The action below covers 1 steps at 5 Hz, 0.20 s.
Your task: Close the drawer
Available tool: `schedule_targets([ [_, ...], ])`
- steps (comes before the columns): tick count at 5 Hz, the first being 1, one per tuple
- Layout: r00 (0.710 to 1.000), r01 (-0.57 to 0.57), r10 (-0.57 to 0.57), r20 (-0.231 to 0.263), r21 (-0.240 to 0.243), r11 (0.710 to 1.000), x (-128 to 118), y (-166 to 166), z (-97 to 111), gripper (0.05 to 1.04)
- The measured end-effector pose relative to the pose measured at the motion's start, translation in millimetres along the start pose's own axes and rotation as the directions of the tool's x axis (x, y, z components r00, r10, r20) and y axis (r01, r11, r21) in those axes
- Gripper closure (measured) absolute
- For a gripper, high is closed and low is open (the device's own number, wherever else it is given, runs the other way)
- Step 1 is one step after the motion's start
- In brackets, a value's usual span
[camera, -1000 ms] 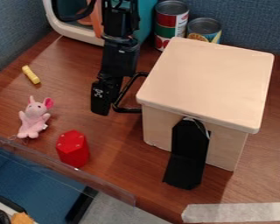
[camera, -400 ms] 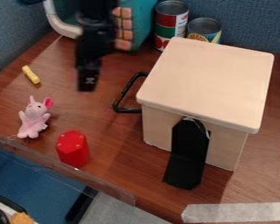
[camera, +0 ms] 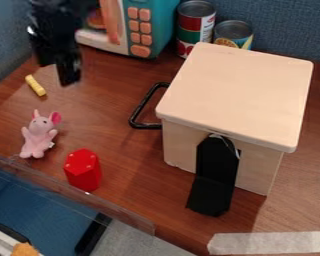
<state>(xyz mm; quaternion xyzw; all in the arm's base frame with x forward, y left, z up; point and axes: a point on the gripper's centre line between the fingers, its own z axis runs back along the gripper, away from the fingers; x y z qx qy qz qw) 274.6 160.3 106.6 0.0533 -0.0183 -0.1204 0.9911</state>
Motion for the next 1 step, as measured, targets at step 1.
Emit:
schedule_targets([
  [1,0.979,-0.201,0.202,-0.01,-0.154,0.967,-28.2,25.5,44.1,0.085],
])
